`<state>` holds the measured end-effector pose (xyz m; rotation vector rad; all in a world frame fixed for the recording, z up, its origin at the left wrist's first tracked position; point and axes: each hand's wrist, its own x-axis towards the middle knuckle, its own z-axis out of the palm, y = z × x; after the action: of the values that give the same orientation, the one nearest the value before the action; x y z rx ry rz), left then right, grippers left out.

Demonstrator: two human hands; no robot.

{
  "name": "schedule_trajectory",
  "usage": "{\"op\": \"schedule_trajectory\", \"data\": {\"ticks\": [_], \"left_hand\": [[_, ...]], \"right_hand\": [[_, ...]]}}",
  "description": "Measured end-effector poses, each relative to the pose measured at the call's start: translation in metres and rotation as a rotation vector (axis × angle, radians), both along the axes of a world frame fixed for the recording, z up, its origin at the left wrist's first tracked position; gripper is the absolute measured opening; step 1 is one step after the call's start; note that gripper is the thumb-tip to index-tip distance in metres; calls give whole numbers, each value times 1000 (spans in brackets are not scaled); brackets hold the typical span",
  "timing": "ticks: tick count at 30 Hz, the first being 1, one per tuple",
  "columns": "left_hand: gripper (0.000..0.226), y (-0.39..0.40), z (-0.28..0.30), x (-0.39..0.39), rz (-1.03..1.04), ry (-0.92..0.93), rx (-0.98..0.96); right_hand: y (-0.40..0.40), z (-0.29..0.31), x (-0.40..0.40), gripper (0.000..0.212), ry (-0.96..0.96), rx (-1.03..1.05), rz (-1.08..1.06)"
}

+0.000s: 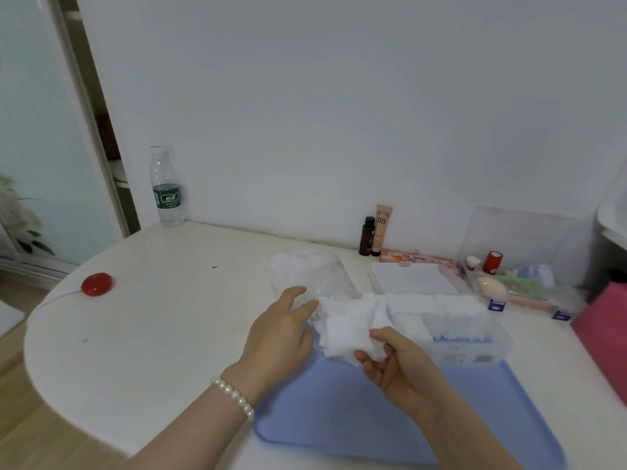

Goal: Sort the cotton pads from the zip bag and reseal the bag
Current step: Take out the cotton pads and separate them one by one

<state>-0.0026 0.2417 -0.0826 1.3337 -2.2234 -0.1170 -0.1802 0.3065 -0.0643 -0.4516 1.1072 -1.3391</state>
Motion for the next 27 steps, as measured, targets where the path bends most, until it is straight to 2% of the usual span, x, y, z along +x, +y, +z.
{"op": "schedule_trajectory", "data": {"ticks": [3,4,6,9,14,16,17,19,21,23,25,27], "left_hand": [[48,0,4,2,16,88,-39],[51,-1,7,3,30,72,-24],[59,0,12,4,66,-9,47],[70,4,14,1,68,-126,128],[77,13,15,-1,42,-214,174],[75,15,14,-2,17,-227,177],[74,15,14,-2,9,-237,180],[71,17,15,-2,2,-238,186],[64,20,14,-3,-2,-247,164],[61,23,14,-1,4,-260,117],[73,24,8,1,21,-276,50],[68,25,5,3,-6,-256,0]], "right_hand": [[0,-11,-3,6,507,-10,21],[0,-15,-4,9,668,-18,37],[2,-20,-4,11,861,-35,67],[2,-20,-3,11,963,-44,62],[2,-17,10,16,897,-164,34],[-3,-22,13,14,1003,-179,60],[-7,-26,15,12,1208,-190,91],[-13,-32,19,10,1711,-237,-27],[-15,-27,23,20,1984,-363,-149],[-20,-32,31,27,2023,-513,-247],[-27,-41,41,29,1901,-651,-183],[-35,-47,51,30,1668,-637,-37]]}}
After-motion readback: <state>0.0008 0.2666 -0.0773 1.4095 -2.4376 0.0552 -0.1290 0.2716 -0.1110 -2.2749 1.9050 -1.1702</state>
